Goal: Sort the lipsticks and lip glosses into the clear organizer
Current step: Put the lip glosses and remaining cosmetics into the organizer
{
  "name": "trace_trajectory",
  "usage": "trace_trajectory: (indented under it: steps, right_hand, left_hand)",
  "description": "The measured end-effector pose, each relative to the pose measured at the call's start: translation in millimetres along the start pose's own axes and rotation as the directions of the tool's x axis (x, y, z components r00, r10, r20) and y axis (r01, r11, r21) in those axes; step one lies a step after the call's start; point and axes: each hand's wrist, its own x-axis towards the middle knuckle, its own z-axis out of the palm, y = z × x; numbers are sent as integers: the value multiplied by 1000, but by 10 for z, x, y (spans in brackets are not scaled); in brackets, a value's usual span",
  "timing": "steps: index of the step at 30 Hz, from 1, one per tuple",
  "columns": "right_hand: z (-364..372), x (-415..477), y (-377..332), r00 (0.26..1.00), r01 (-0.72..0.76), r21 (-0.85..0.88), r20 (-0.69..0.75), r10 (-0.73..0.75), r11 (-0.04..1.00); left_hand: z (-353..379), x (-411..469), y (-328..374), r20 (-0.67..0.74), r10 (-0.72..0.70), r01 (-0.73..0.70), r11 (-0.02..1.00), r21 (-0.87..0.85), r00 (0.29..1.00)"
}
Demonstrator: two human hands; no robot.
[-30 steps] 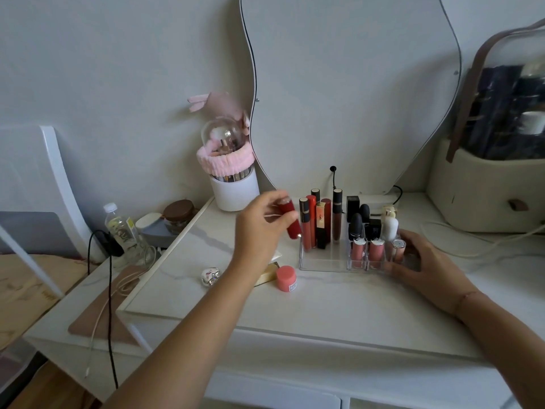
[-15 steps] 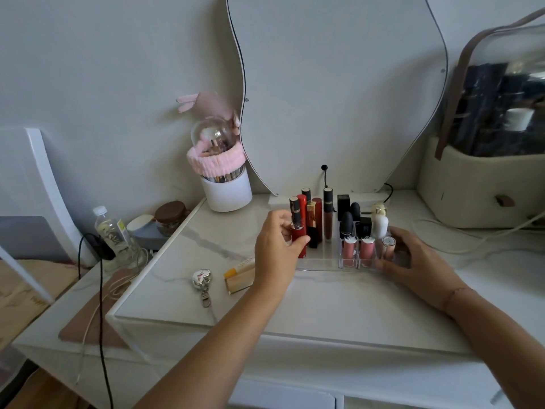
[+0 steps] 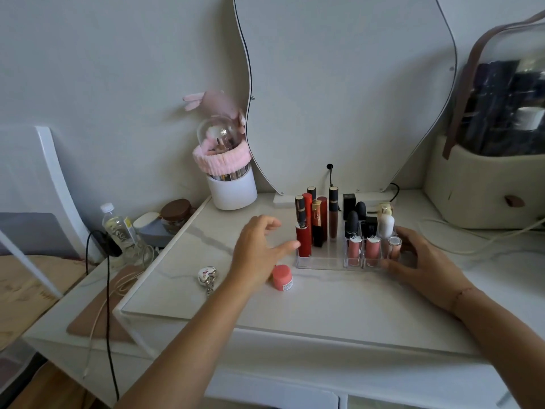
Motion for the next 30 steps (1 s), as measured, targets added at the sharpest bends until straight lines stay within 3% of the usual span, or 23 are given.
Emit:
trace_trajectory:
  steps: [5,8,15,18,22,30]
  right_hand:
    - [7,2,23,1000,3,-20,-7,-3,1000]
    - [7,5,15,1000,3,-28,-7,-3,1000]
    - [-2,-13,-6,1000,-1,-43,6,1,999]
    - [-6,-14,-14,1000,8,-32,-2,-8,999]
    - [-1,-5,-16,1000,4,-29,-13,-4,1000]
    - [7,-7,-5,1000,4,-5,-9,-5,1000]
  left_hand:
    - [-579,-77,-249,197,-92,72,992,108,976]
    - [-614,-172,-282,330,-93,19,976,219,939]
    - [-398,-217,-279,314,-45,-73,933,353,949]
    - [-389,-228,-277,249,-57,-12,964,266,967]
    - [-479,-204,-180,111,-94,92,995,24,989]
    - [-142,-156,475,-92,-9,-17,960,-278,996]
